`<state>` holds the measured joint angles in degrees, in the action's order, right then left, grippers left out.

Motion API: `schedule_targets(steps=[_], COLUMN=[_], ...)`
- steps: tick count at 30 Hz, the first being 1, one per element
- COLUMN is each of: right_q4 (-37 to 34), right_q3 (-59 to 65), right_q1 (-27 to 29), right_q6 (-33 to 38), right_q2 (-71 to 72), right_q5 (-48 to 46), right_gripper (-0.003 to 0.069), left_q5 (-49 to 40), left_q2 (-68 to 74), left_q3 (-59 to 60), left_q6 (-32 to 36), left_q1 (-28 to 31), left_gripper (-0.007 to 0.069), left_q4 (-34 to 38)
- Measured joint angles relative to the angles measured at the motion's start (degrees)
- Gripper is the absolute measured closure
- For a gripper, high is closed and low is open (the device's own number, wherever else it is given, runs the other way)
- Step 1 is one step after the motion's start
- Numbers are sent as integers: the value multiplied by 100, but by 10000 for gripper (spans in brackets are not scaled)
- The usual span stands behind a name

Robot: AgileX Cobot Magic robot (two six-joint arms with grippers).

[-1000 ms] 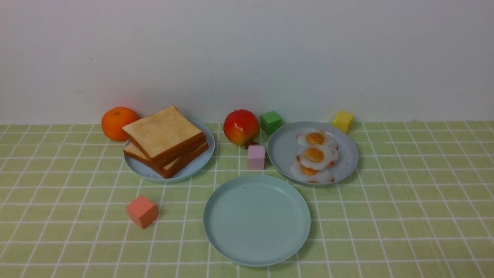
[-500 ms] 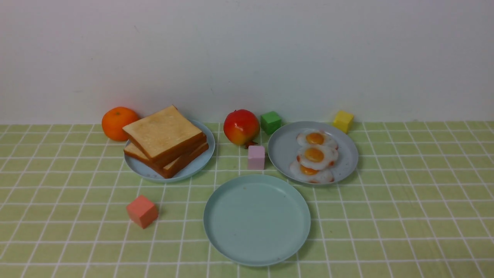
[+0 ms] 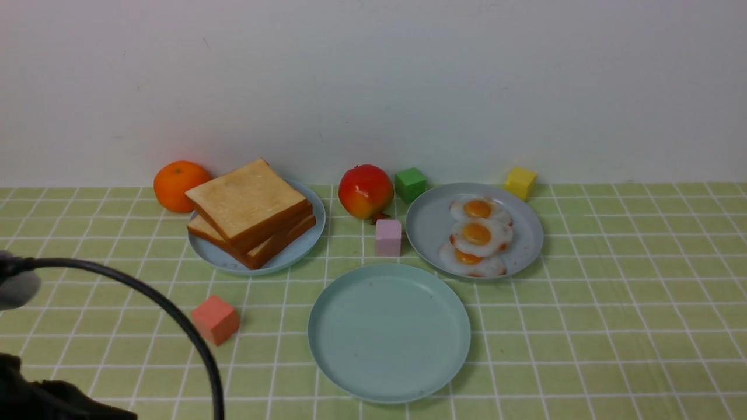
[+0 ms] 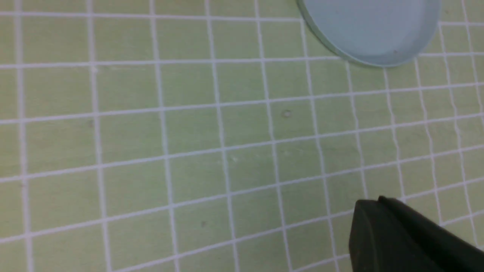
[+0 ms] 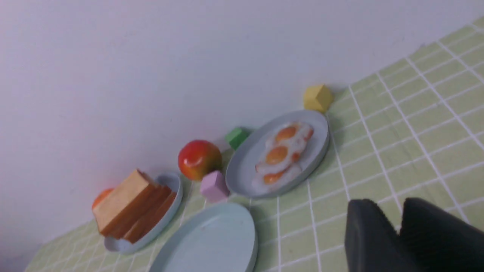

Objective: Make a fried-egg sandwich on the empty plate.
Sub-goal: Use the left arm to grab a slice of bread

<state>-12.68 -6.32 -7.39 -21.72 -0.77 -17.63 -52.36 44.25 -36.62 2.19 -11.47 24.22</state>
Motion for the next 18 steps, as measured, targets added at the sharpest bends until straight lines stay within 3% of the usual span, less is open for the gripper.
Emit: schedule_targets(steps=[1, 5, 11, 16, 18], right_q4=[-2, -2, -2, -187, -639], right_q3=[-337, -1746, -3251, -3827, -4092], right_q1=[0, 0, 0, 0, 0], right_q6=[21, 527, 1692, 2493, 2958], right_q2=[-160, -1128, -2745, -3514, -3806], right_q5=[-457, -2217, -3922, -4179, -4189], right_gripper=[552, 658, 666, 660, 659], left_q5=[-12, -73, 369, 583, 652], left_q2=[83, 243, 748, 1612, 2339], left_q3=[0, 0, -165, -863, -1576], left_q6=[560, 1533, 1752, 1758, 1769], left_q1=[0, -172, -731, -757, -757], left_gripper=[638, 638, 638, 638, 638], left_q4=[355, 1064, 976, 813, 384])
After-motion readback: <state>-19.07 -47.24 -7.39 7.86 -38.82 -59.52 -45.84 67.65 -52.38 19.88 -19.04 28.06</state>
